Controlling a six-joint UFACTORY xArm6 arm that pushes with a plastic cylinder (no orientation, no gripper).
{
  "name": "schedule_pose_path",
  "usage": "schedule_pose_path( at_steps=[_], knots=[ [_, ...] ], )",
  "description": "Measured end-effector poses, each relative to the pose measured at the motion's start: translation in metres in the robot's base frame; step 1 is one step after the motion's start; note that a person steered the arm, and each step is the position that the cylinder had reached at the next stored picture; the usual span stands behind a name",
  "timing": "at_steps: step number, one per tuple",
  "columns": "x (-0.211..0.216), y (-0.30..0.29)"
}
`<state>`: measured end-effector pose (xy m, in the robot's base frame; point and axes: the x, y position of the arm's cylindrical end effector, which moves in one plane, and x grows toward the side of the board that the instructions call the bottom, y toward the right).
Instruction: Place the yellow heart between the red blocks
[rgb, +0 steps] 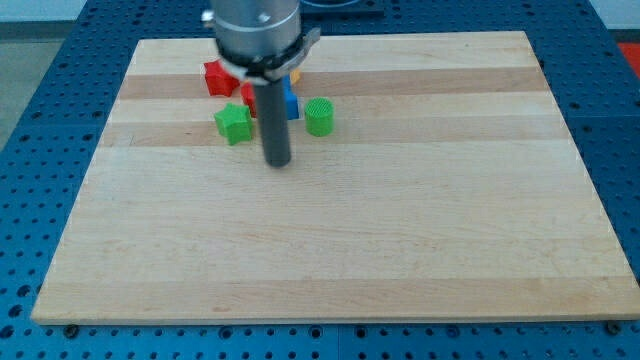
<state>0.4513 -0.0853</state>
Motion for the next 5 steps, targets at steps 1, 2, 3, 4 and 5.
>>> schedule_pose_path(
  at_steps=[1,2,3,4,5],
  knots=[
    [0.011,-0.065],
    [-0.019,-0.140],
    [-0.073,-0.184],
    [-0.116,-0.202],
    [-0.104,-0.191]
  ],
)
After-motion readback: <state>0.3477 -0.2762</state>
